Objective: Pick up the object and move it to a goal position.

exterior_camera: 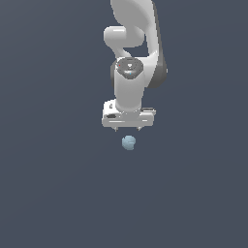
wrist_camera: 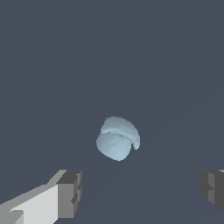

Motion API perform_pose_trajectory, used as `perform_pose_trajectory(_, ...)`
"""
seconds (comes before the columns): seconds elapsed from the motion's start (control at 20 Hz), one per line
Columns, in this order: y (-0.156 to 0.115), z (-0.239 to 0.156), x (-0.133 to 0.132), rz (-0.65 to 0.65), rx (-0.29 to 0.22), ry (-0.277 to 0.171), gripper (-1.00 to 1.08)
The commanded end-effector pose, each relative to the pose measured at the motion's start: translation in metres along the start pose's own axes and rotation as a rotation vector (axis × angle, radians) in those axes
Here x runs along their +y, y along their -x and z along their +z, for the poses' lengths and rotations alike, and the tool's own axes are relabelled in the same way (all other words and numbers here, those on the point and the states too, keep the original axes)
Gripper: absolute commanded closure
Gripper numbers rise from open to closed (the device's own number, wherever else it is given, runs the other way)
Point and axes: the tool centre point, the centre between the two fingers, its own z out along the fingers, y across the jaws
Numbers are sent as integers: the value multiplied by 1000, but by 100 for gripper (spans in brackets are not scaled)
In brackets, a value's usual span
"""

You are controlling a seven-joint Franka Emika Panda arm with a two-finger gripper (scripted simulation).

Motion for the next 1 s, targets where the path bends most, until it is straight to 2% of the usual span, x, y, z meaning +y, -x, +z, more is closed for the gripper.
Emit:
perform_pose_trajectory(0.0,0,0,0,0,0,0,-92)
perform_pose_trajectory(0.55,-4,-3,-14,-39,14,-25,-92)
perform_pose_trajectory(0.95,-4,4,-14,1,17,-23,-92)
